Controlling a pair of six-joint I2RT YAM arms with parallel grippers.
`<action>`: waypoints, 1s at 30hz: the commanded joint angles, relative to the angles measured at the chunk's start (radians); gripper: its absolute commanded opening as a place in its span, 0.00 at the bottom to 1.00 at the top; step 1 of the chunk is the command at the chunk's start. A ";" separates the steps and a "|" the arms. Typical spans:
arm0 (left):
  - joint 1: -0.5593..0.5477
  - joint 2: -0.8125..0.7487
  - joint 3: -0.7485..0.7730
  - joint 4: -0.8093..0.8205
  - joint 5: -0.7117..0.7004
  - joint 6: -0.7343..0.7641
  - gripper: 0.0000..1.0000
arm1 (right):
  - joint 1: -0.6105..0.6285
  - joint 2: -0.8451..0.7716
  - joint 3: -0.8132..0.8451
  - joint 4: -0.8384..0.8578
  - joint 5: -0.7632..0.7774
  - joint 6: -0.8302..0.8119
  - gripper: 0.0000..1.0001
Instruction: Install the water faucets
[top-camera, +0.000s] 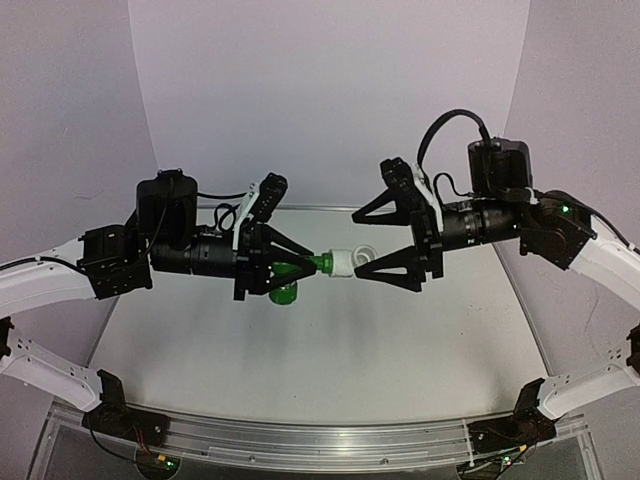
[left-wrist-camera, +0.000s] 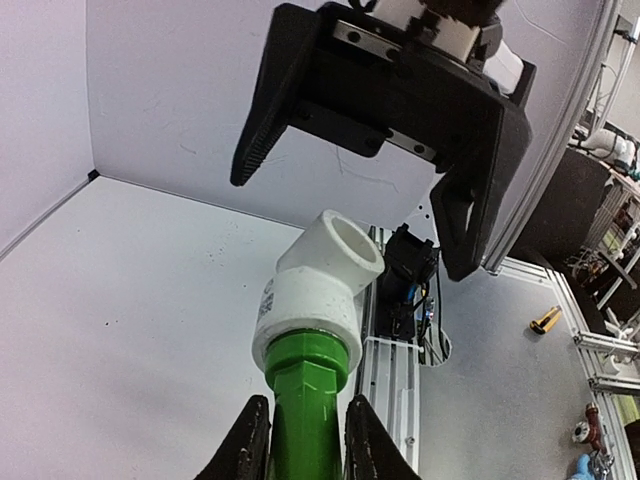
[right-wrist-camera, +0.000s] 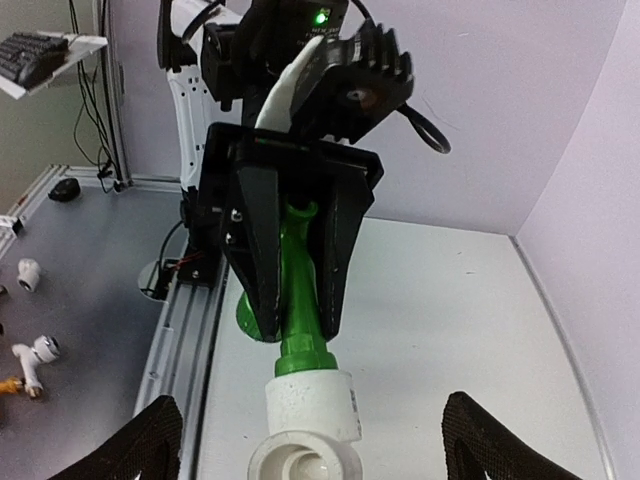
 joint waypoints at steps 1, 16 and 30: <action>0.023 -0.004 0.038 0.088 -0.068 -0.164 0.00 | 0.000 -0.065 -0.025 -0.056 0.096 -0.262 0.89; 0.185 0.053 -0.058 0.393 -0.104 -1.119 0.00 | 0.066 -0.150 -0.212 0.293 0.447 -0.859 0.72; 0.185 0.121 -0.228 0.748 -0.140 -1.529 0.01 | 0.151 -0.062 -0.416 0.723 0.637 -1.202 0.60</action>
